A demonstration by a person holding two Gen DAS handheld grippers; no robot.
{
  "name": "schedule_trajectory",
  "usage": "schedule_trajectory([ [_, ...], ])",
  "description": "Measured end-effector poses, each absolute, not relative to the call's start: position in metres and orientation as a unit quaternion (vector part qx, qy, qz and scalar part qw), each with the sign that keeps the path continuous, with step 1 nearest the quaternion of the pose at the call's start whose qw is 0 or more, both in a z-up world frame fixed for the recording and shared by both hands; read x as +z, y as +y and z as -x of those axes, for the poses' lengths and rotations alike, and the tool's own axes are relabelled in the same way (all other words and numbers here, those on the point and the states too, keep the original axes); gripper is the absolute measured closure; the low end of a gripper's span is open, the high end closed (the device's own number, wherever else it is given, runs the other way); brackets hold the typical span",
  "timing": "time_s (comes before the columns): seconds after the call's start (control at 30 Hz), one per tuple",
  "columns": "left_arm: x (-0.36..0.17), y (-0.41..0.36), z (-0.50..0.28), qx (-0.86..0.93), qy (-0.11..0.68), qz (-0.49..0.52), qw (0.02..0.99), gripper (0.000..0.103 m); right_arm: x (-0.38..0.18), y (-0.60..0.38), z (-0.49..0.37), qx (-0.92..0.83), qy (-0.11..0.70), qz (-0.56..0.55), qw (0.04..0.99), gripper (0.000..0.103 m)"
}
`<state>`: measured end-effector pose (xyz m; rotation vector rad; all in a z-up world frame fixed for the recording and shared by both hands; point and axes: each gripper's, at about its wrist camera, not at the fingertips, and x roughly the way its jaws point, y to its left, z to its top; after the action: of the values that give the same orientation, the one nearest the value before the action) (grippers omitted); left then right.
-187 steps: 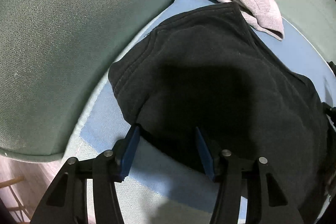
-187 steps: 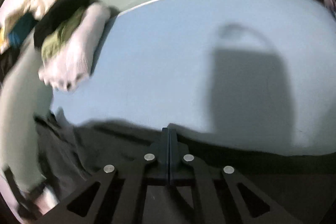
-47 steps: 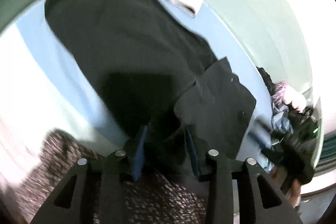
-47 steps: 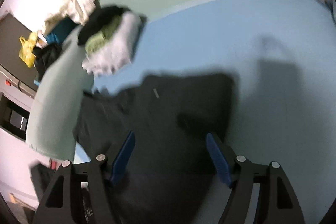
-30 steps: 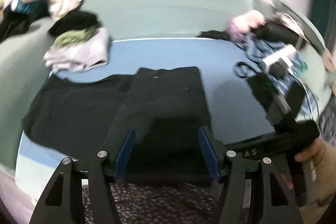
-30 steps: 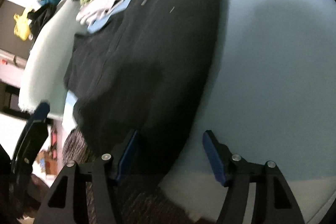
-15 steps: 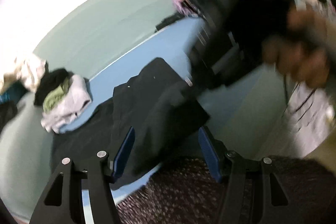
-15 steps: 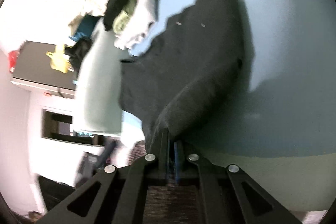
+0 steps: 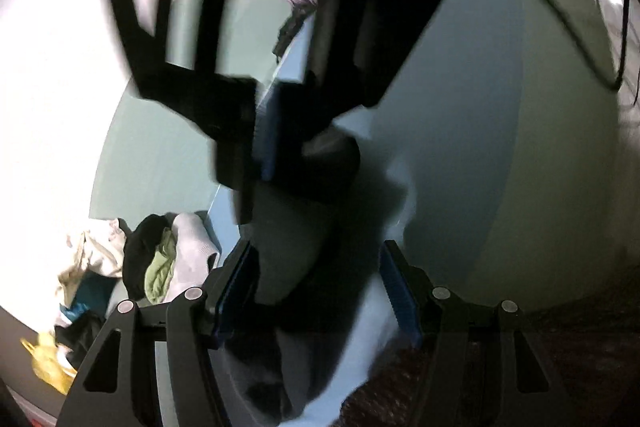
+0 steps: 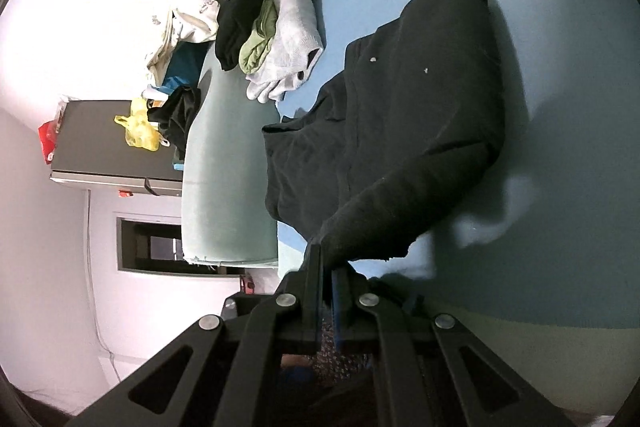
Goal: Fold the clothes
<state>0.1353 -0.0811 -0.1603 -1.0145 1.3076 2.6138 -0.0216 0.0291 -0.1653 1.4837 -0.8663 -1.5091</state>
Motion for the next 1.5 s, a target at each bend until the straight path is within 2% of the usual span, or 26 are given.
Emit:
schedule_trajectory([
  [0.03,-0.159,-0.085,-0.131,0.85,0.405,0.337,0.022,0.039,-0.166,0.03,0.022,-0.601,-0.343,-0.591,0.414,0.099],
  [0.07,-0.157,-0.088,-0.126,0.854,0.387,0.347,0.02,0.048,-0.166,0.031,0.022,-0.602,-0.342,-0.591,0.414,0.096],
  [0.1,-0.155,-0.091,-0.121,0.858,0.369,0.356,0.019,0.091,-0.167,0.031,0.021,-0.603,-0.34,-0.591,0.414,0.094],
  [0.13,-0.154,-0.095,-0.116,0.862,0.351,0.365,0.017,0.095,-0.167,0.034,0.022,-0.607,-0.339,-0.59,0.411,0.078],
  [0.17,-0.152,-0.098,-0.112,0.866,0.333,0.374,0.015,0.095,-0.166,0.038,0.023,-0.613,-0.339,-0.587,0.406,0.046],
  [0.23,-0.149,-0.105,-0.102,0.871,0.296,0.391,0.012,0.095,-0.165,0.054,0.029,-0.645,-0.34,-0.571,0.378,0.023],
  [0.37,-0.141,-0.117,-0.092,0.882,0.224,0.414,0.006,0.095,-0.179,0.079,0.059,-0.697,-0.318,-0.565,0.305,0.022],
  [0.63,-0.121,-0.132,-0.109,0.902,0.105,0.42,0.004,0.095,-0.212,0.028,0.113,-0.691,-0.28,-0.595,0.302,0.022],
  [0.7,-0.116,-0.138,-0.111,0.905,0.067,0.42,0.008,0.095,-0.215,0.011,0.122,-0.693,-0.263,-0.598,0.304,0.027],
  [0.73,-0.114,-0.141,-0.112,0.905,0.048,0.422,0.011,0.095,-0.215,0.003,0.124,-0.702,-0.249,-0.596,0.301,0.055],
  [0.77,-0.113,-0.142,-0.111,0.905,0.035,0.423,0.014,0.095,-0.214,0.001,0.124,-0.707,-0.244,-0.593,0.297,0.092],
  [0.9,-0.109,-0.126,-0.112,0.91,0.009,0.411,0.058,0.096,-0.205,0.022,0.119,-0.715,-0.286,-0.575,0.276,0.095],
  [1.03,-0.104,-0.086,-0.115,0.906,-0.021,0.402,0.128,0.096,-0.169,0.064,0.102,-0.77,-0.244,-0.542,0.232,0.095],
  [1.23,-0.11,-0.079,-0.112,0.859,-0.209,0.415,0.217,0.096,-0.136,0.15,0.069,-0.802,-0.204,-0.545,0.134,0.094],
  [1.37,-0.104,-0.111,-0.116,0.862,-0.25,0.402,0.183,0.096,-0.11,0.134,0.062,-0.819,-0.157,-0.538,0.124,0.094],
  [1.5,-0.093,-0.168,-0.128,0.874,-0.292,0.371,0.111,0.096,-0.086,0.056,0.081,-0.827,-0.084,-0.538,0.14,0.092],
])
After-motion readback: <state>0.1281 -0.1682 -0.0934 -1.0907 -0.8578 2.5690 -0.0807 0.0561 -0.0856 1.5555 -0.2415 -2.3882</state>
